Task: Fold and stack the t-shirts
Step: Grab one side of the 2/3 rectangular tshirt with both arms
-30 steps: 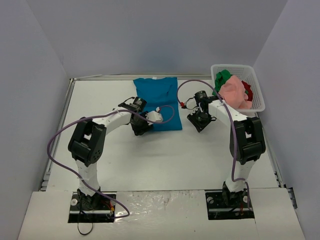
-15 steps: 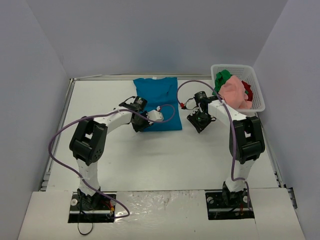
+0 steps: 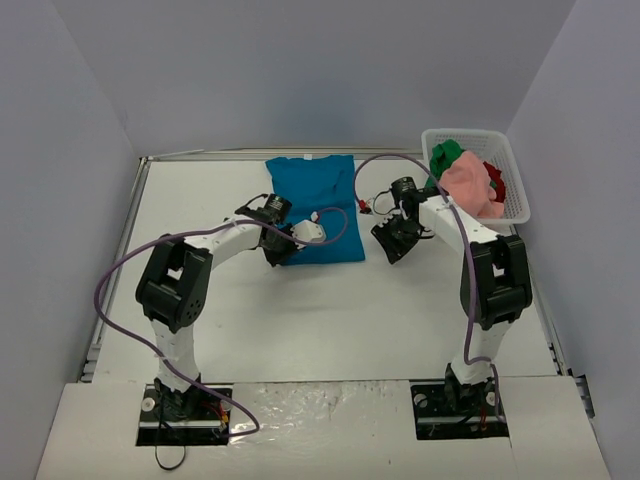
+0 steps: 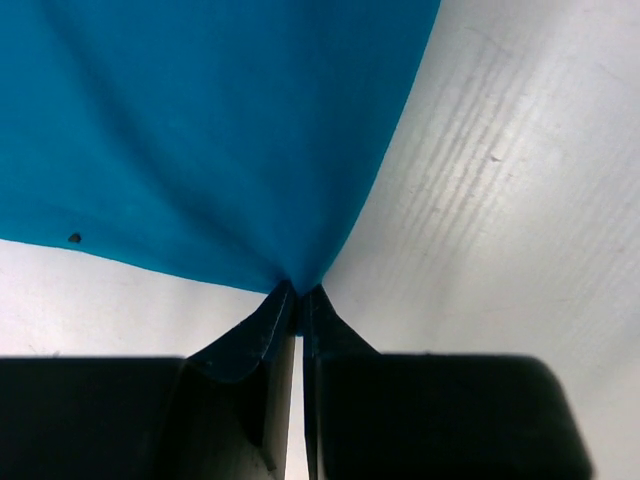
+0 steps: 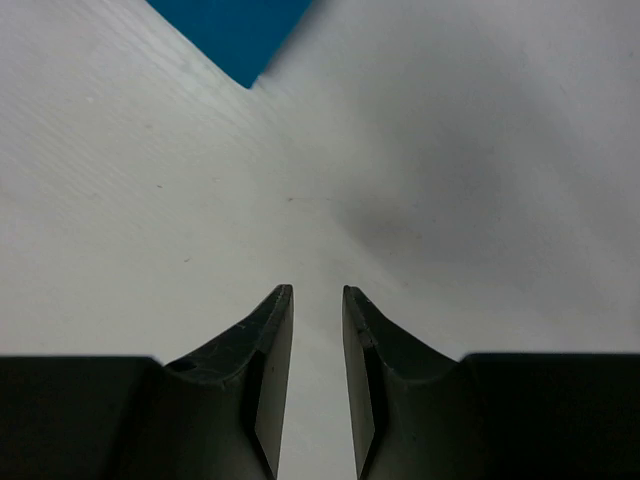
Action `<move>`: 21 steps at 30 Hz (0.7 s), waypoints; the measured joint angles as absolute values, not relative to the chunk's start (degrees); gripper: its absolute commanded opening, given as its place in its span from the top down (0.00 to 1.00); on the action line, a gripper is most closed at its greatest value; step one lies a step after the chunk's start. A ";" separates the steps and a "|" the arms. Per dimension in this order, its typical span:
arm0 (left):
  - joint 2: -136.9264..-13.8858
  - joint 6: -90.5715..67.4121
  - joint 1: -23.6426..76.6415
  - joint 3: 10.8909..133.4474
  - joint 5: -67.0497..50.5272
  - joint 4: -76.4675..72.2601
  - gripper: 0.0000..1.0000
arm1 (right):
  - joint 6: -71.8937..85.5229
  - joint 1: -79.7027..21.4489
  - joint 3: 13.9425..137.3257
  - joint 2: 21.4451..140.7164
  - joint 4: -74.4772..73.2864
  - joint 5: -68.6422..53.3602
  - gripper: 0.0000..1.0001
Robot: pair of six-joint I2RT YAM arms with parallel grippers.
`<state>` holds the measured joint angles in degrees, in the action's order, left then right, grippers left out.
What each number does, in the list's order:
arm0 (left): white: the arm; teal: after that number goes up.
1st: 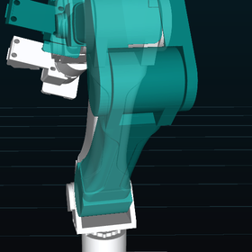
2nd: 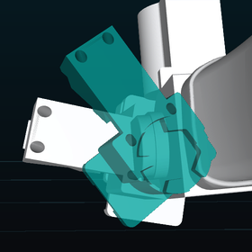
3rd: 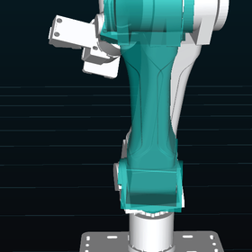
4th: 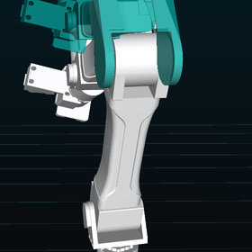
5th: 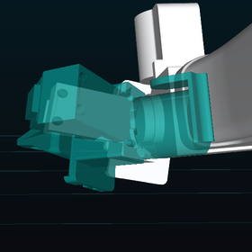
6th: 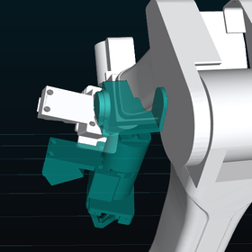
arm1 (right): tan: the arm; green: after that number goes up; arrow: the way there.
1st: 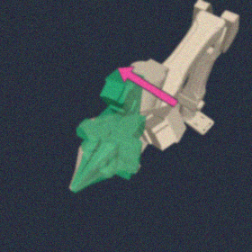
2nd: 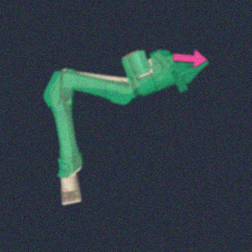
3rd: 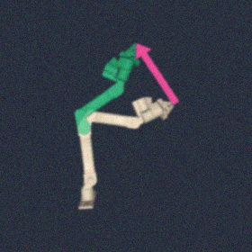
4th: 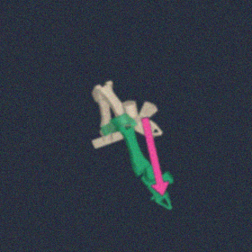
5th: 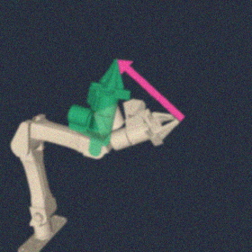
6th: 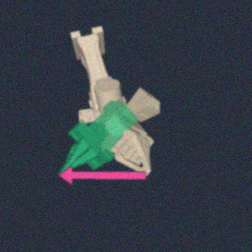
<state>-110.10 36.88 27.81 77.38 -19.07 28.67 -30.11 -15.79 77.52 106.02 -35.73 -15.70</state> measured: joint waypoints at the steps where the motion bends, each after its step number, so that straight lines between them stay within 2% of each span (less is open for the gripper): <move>1: -109.40 36.49 27.70 76.66 -19.73 28.40 0.97 | -30.35 -15.77 78.17 105.47 -36.25 -17.37 0.77; 4: -107.07 34.81 27.31 74.17 -21.47 27.05 0.98 | -30.92 -15.79 79.99 102.45 -37.50 -22.59 0.79; 5: -106.28 34.22 27.24 73.34 -21.89 26.81 0.98 | -30.94 -15.79 80.73 101.27 -37.87 -24.18 0.76; 6: -105.69 33.76 27.24 72.79 -22.33 26.72 0.98 | -30.89 -15.79 81.54 100.07 -38.02 -25.74 0.69; 7: -105.32 33.32 27.24 72.47 -22.68 26.65 0.98 | -30.50 -15.79 82.21 98.89 -38.00 -26.94 0.51; 9: -105.10 32.58 27.24 72.38 -23.11 26.52 0.98 | -29.91 -15.79 83.61 96.44 -37.98 -29.36 0.36; 10: -105.10 32.47 27.24 72.38 -23.18 26.48 0.98 | -29.67 -15.77 84.20 95.35 -37.82 -30.63 0.09; 11: -105.10 32.34 27.24 72.34 -23.22 26.50 0.98 | -29.08 -15.75 84.64 94.48 -37.71 -31.90 0.00; 18: -105.10 31.38 27.24 69.76 -24.21 24.99 0.98 | -28.45 -15.33 85.71 94.78 -37.04 -44.56 0.00; 20: -105.10 30.98 27.24 68.66 -24.43 24.93 0.98 | -28.75 -15.29 85.32 96.25 -37.04 -48.12 0.06; 21: -105.10 30.89 27.24 68.58 -24.51 24.93 0.98 | -29.06 -15.29 84.95 96.86 -37.01 -49.25 0.15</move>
<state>-105.10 30.89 27.24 68.58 -24.51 24.93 -29.06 -15.29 84.95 96.86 -37.01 -49.25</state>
